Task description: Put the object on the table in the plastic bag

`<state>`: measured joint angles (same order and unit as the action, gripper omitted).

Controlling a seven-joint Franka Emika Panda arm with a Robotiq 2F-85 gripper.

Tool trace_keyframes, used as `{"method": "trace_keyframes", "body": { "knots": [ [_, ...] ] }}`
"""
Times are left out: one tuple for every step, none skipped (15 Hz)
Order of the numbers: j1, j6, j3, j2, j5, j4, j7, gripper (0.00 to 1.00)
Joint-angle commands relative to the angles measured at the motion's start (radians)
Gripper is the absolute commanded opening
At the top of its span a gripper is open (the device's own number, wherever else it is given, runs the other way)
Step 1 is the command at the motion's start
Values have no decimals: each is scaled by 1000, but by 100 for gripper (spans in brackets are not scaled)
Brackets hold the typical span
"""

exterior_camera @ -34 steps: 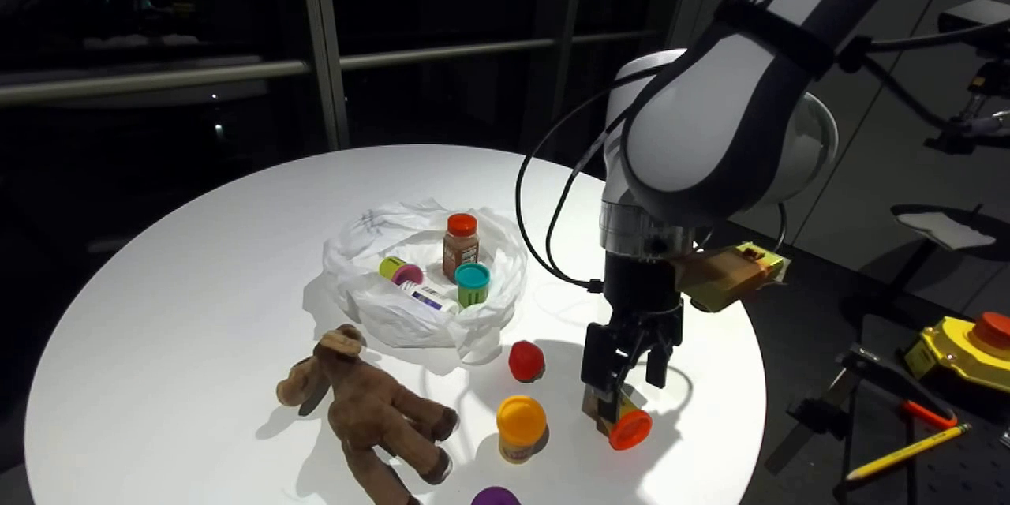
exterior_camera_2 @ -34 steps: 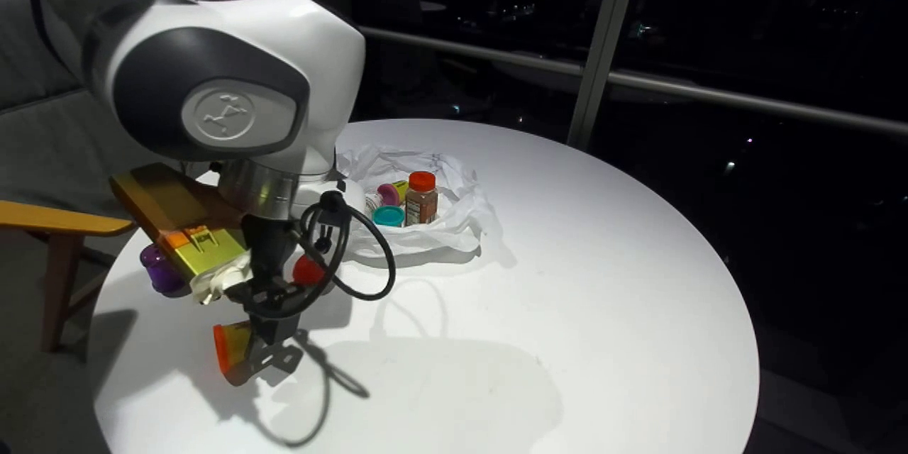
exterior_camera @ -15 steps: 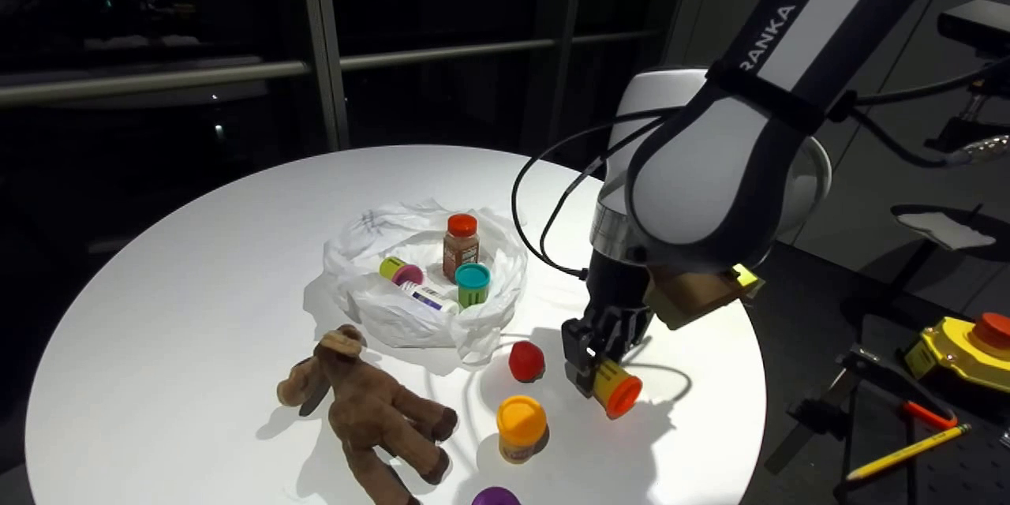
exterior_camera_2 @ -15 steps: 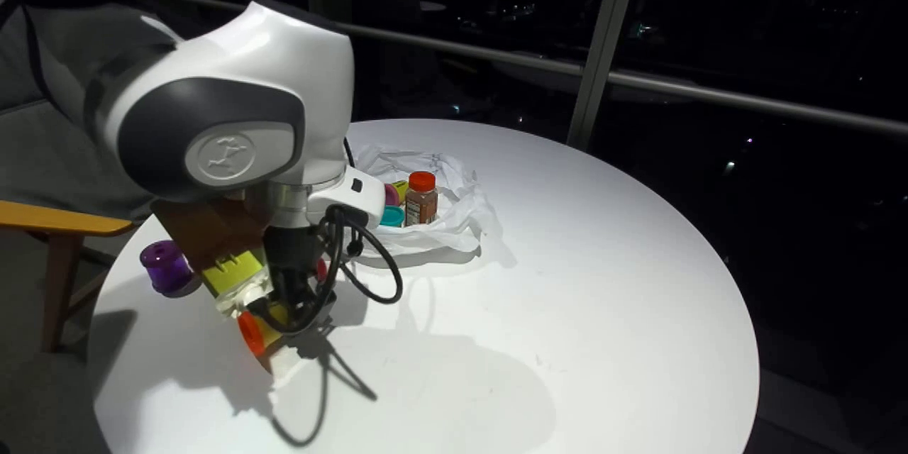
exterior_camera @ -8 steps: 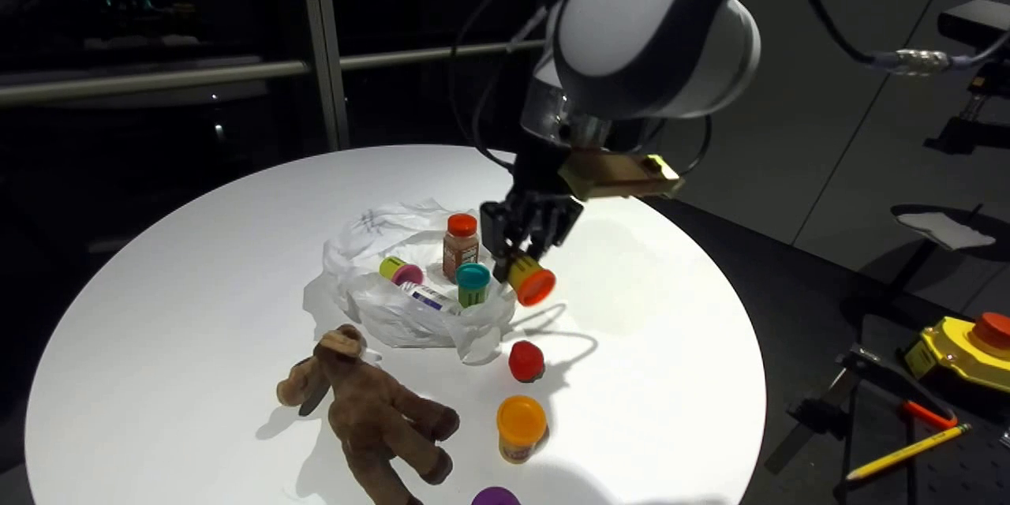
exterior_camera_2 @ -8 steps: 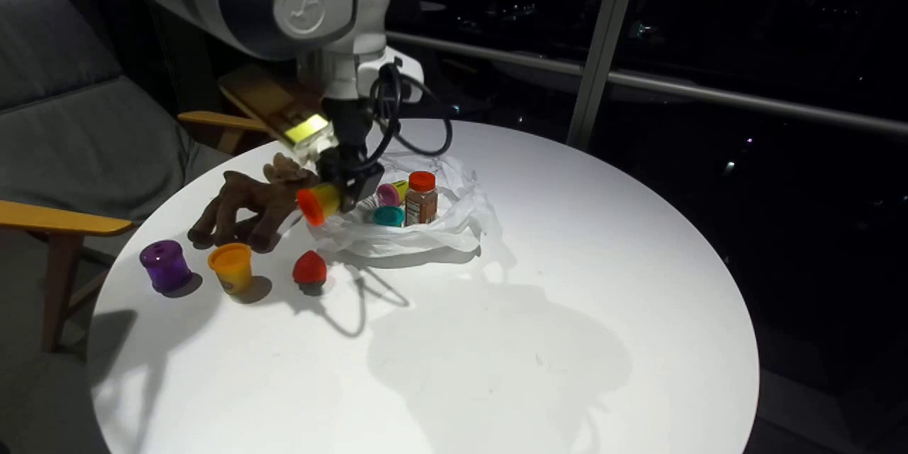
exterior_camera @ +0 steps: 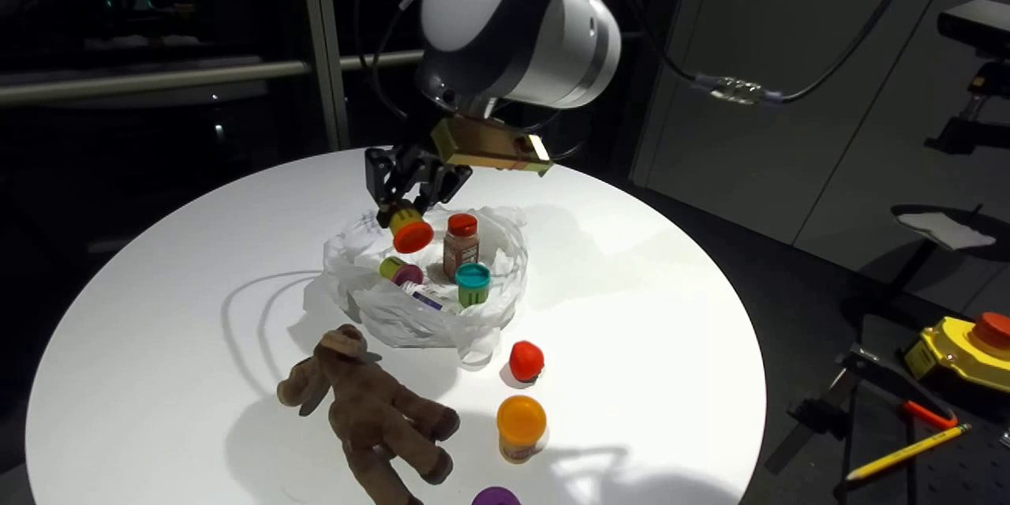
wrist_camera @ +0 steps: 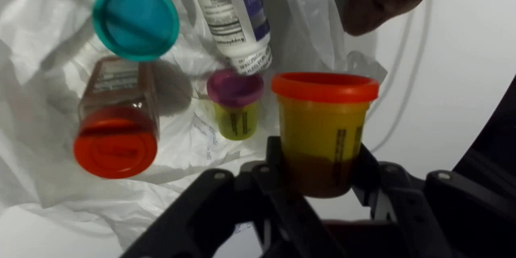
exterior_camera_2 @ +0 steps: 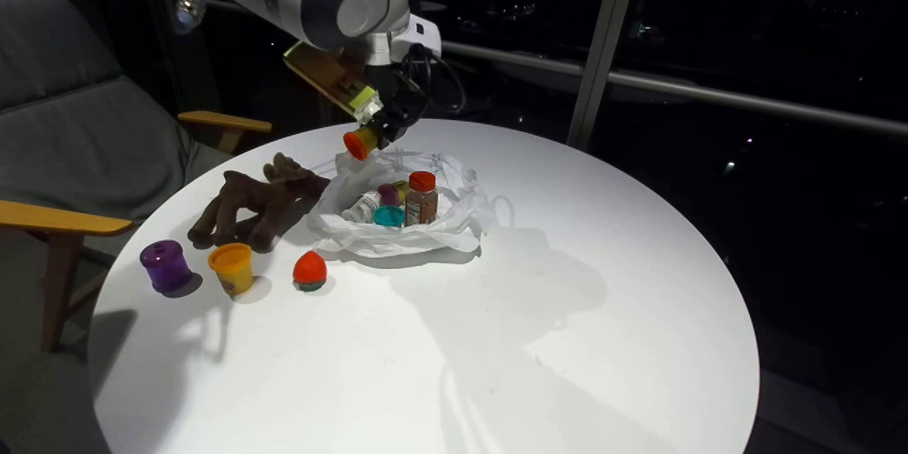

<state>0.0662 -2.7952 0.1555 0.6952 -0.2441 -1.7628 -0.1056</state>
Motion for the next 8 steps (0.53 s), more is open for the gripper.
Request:
{"method": "trace_keyframes", "body": {
  "knots": [
    [-6,-37,-2,192,27,244,43,18],
    [1,-37,-18,221,45,283,47,18],
    [12,-20,-44,244,67,317,45,18],
    [13,-20,-59,270,90,354,51,18],
    [13,-23,-75,290,108,381,51,18],
    [13,-17,-94,305,127,405,50,18],
    [10,-13,-110,319,142,423,51,18],
    [4,-5,-118,325,154,434,53,18]
  ]
}}
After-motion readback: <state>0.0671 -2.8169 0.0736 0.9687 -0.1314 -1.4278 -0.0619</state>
